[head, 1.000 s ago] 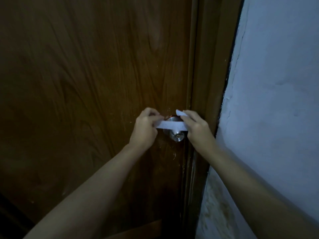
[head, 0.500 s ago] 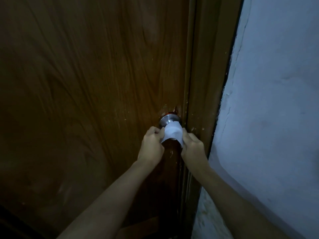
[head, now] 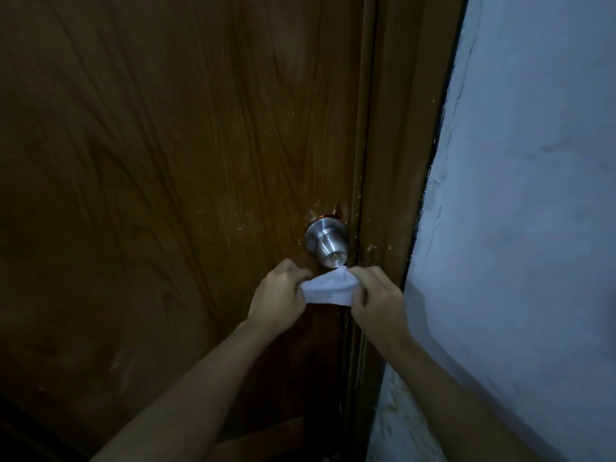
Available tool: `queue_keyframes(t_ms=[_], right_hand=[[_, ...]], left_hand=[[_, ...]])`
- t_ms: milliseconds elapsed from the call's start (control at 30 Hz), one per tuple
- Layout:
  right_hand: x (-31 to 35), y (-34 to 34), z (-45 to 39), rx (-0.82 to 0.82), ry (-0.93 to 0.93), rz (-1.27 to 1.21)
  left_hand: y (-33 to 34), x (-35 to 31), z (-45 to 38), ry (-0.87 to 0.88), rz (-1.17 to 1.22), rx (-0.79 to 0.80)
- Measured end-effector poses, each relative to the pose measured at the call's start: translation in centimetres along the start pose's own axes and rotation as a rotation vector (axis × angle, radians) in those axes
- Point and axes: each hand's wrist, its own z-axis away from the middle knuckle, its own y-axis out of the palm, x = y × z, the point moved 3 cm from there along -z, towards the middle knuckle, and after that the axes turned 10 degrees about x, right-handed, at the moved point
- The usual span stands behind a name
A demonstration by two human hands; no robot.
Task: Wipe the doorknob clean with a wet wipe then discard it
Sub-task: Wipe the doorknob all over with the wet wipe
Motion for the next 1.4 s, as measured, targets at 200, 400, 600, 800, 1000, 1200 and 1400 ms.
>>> queue_keyframes(t_ms=[200, 400, 600, 800, 1000, 1200, 1400], right_hand=[[2.5, -2.8, -2.5, -0.231, -0.219, 0.007], [3.4, -2.7, -5.0, -0.137, -0.277, 0.215], [2.0, -1.0, -4.6, 0.000, -0.205, 0.283], [1.1, 0.0, -2.1, -0.070, -0.105, 0.271], [1.6, -0.6, -1.1, -0.038, -0.083, 0.209], [1.9, -1.0, 0.2, -0.002, -0.165, 0.172], [-0.1, 0.2, 1.5, 0.117, 0.056, -0.005]], left_hand=[[-3.5, -1.6, 0.4, 0.376, -0.127, -0.284], [-4.6, -1.8, -0.5, 0.229, -0.090, -0.356], [-2.2, -1.4, 0.2, 0.086, -0.302, -0.074], [-0.7, -1.5, 1.5, 0.082, -0.375, 0.056], [-0.1, -1.4, 1.4, 0.156, -0.345, -0.082], [1.0, -0.8, 1.7, 0.121, -0.321, -0.023], [1.5, 0.2, 1.9, -0.007, -0.055, 0.135]])
